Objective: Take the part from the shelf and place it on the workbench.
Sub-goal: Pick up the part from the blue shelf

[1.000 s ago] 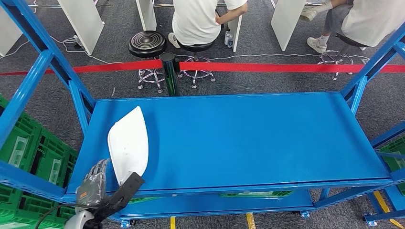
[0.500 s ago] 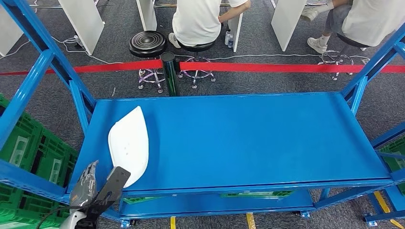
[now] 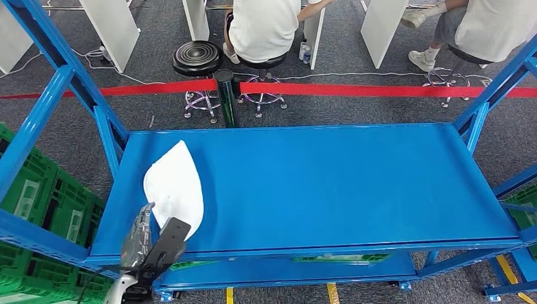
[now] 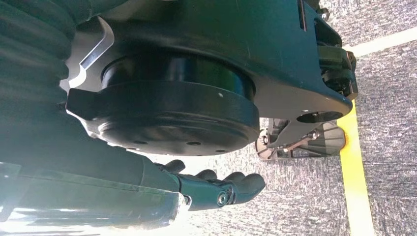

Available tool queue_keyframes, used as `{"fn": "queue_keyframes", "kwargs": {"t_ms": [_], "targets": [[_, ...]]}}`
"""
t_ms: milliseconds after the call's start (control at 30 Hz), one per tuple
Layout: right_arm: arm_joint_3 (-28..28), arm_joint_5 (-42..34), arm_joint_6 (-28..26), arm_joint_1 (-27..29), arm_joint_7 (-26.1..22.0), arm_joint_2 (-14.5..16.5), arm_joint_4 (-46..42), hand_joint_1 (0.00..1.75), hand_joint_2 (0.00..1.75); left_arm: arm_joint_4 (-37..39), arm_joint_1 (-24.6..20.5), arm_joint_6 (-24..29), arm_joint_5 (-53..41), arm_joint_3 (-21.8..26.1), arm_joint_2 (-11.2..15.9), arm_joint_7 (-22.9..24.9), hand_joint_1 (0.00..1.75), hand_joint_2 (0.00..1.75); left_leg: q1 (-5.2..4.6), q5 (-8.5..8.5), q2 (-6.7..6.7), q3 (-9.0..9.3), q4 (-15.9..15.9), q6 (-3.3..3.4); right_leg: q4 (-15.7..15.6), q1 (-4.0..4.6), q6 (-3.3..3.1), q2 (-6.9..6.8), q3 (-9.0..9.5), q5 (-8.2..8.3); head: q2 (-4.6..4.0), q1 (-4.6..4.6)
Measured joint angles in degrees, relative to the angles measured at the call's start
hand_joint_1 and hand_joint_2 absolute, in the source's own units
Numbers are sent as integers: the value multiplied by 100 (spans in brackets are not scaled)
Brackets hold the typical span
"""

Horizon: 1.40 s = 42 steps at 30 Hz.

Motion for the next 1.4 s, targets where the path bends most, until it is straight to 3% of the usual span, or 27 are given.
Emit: {"fn": "queue_keyframes", "kwargs": {"t_ms": [367, 500, 533, 900, 1400], "targets": [[90, 68, -1, -18, 60, 0, 0, 0, 175, 672, -359, 233, 430, -851, -65, -256, 2, 175, 0, 0, -1, 0, 0, 1, -10, 0, 3, -2, 6, 2, 0, 2], [132, 131, 2, -23, 94, 7, 0, 0, 175, 860, -444, 224, 582, -979, -98, -186, 169, 175, 0, 1, 2, 2, 0, 2, -13, 0, 4, -4, 13, 3, 0, 1], [142, 140, 2, -24, 101, 9, 0, 0, 175, 920, -476, 205, 630, -1011, -105, -138, 175, 175, 0, 2, 3, 4, -1, 3, -14, 0, 5, -7, 16, 3, 0, 1], [173, 123, -19, -26, 99, 9, 0, 0, 175, 1269, -563, 753, 388, -1055, -135, -88, 175, 175, -2, 0, 61, 64, -4, 15, -19, 0, 12, 2, 72, 8, 0, 2], [187, 124, -26, -25, 99, 9, 0, 0, 175, 1415, -497, 798, 190, -1004, -191, -135, 175, 175, -6, -3, 82, 71, -4, 27, -21, -2, 15, 15, 76, 12, 0, 2]]}}
